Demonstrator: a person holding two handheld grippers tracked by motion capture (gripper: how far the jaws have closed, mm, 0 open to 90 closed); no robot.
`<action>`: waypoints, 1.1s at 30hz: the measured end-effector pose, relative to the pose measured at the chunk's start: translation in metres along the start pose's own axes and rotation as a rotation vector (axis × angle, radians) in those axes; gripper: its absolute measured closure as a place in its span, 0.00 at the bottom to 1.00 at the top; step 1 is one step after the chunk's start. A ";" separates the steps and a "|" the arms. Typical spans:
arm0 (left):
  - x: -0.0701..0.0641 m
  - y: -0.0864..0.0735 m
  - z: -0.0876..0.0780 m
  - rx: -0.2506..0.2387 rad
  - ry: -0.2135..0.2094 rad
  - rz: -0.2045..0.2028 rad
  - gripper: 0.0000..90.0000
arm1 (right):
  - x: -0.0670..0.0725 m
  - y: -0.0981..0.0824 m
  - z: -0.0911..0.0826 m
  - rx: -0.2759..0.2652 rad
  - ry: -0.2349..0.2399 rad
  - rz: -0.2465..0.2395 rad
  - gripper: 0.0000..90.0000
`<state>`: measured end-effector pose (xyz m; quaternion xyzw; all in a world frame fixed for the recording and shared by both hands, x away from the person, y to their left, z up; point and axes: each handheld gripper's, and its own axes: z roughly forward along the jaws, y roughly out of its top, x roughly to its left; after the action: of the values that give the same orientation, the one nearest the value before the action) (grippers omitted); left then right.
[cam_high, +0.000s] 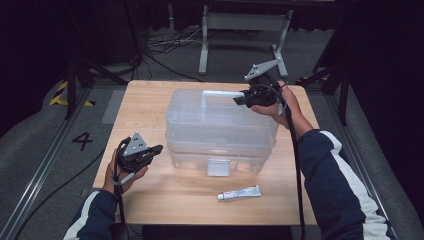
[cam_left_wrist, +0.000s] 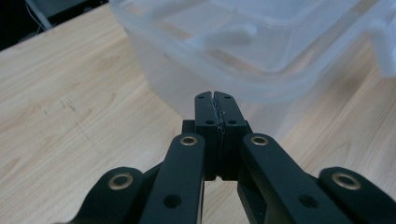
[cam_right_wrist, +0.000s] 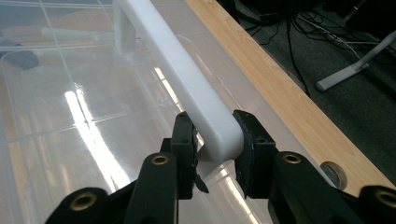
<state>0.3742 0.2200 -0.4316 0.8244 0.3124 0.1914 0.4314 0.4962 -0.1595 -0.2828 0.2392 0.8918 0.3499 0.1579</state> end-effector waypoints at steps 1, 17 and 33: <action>0.000 0.002 0.000 -0.005 0.005 0.002 1.00 | 0.000 0.001 0.000 0.003 0.001 0.002 0.79; -0.008 0.028 0.004 -0.055 0.012 0.039 1.00 | 0.001 0.001 0.000 0.012 -0.008 -0.009 0.79; -0.008 0.025 0.006 -0.031 0.008 0.039 1.00 | 0.010 -0.018 -0.033 -0.059 -0.110 -0.052 0.68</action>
<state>0.3804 0.2000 -0.4145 0.8228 0.2953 0.2080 0.4389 0.4672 -0.1838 -0.2729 0.2298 0.8770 0.3583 0.2227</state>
